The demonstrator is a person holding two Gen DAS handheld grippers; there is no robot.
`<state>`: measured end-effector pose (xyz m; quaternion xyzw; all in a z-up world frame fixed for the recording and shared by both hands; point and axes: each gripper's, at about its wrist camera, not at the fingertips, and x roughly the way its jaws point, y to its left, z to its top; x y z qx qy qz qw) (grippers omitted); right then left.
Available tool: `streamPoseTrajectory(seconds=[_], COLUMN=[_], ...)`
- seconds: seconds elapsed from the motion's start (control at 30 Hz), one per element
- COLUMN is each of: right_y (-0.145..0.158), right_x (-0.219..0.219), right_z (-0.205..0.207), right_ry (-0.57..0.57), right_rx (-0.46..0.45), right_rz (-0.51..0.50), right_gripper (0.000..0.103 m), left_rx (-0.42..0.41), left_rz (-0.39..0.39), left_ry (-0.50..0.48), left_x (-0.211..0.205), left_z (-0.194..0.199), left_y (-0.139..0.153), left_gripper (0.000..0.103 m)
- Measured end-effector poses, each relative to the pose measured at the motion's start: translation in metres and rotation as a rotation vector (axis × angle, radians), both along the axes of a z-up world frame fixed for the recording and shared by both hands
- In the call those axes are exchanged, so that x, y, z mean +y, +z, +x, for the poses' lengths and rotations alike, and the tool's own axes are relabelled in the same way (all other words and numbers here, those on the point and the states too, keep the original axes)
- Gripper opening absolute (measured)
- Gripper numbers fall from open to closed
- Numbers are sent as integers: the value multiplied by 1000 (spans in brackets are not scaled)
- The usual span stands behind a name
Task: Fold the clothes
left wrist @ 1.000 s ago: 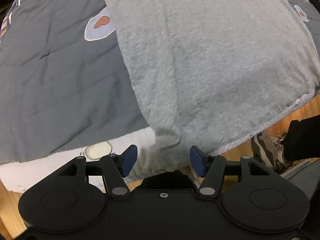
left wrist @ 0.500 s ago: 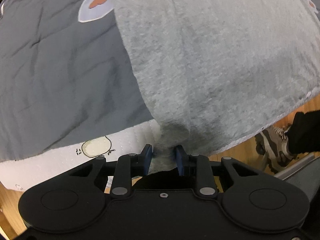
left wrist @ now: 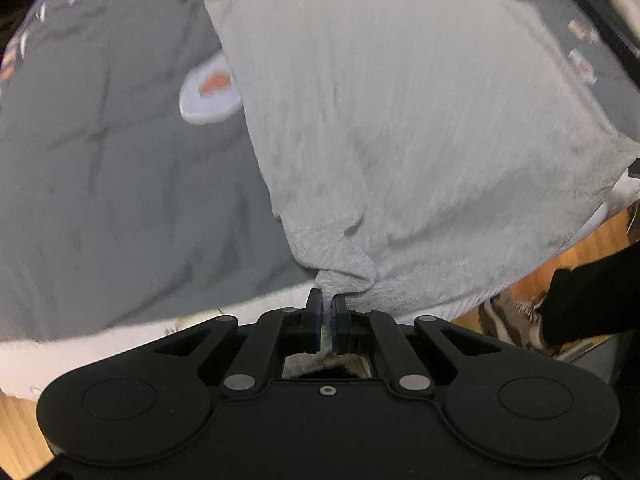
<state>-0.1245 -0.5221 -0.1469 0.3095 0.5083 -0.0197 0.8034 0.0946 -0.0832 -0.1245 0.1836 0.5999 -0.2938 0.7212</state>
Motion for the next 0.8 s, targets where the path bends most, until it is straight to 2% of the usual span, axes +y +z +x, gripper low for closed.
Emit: streamPoseTrajectory(seconds=[0.17,0.33,0.53,0.8], right_y=[29,44,39,53], right_x=[-17,-46,-72,-110], right_z=[8,39,87,168], right_ry=[-75,-158,-222,-247], right_rx=[-136,-219,-259,-320], right_rz=[80,110,143,155], right_gripper=[8,8,8,8], left_rx=[-76,-118,-142,-220], left_rz=[-70,-108,-165,-224], left_ry=[38,98,138,182], left_x=[-8,-19,-44,-80], left_z=[18,58,103,188], left_y=[29,45,48,72], left_gripper=[5,5,5,5])
